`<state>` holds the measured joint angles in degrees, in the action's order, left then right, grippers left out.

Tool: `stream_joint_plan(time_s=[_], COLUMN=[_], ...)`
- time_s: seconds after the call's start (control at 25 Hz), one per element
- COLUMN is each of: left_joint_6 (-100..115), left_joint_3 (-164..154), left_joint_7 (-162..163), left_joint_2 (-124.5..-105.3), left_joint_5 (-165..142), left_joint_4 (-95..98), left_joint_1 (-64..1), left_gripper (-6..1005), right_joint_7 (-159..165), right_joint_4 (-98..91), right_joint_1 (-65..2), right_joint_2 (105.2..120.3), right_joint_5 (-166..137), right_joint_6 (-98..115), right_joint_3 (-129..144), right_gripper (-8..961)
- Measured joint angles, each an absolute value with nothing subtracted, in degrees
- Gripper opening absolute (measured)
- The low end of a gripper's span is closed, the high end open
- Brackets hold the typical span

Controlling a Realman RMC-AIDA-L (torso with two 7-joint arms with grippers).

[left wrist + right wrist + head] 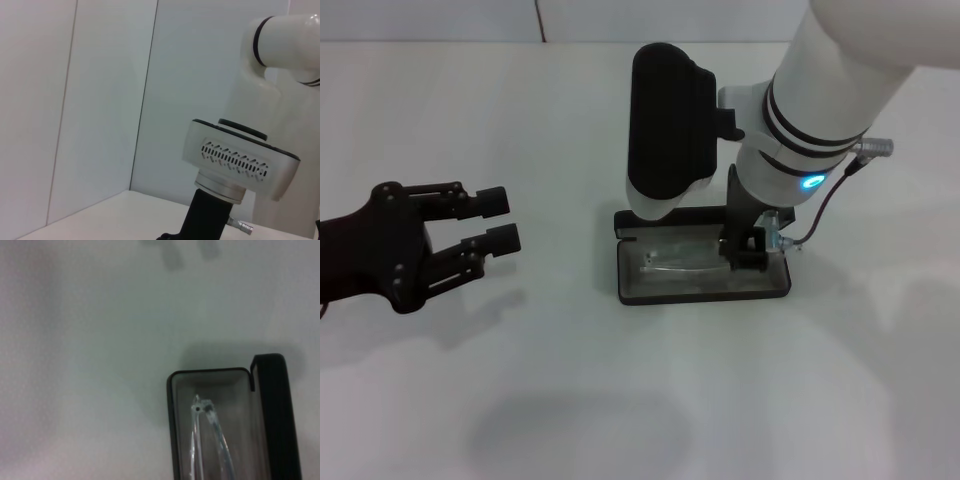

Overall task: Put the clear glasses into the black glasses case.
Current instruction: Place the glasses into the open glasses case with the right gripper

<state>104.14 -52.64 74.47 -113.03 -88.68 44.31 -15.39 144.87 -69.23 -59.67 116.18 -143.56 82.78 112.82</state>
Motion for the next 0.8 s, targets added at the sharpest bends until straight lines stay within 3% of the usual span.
stream_joint_plan(time_s=[0.8], left_joint_6=[104.23], left_joint_3=[-51.15], left_joint_7=[74.44], left_joint_2=[-112.98], left_joint_5=[-88.5], left_joint_4=[44.29], left_joint_1=[-15.22], left_gripper=[394], right_joint_7=[144.84], right_joint_4=[-69.11], right_joint_1=[-59.72], right_joint_2=[116.19], right_joint_5=[-145.19], right_joint_6=[80.46], right_joint_3=[115.34], right_gripper=[72])
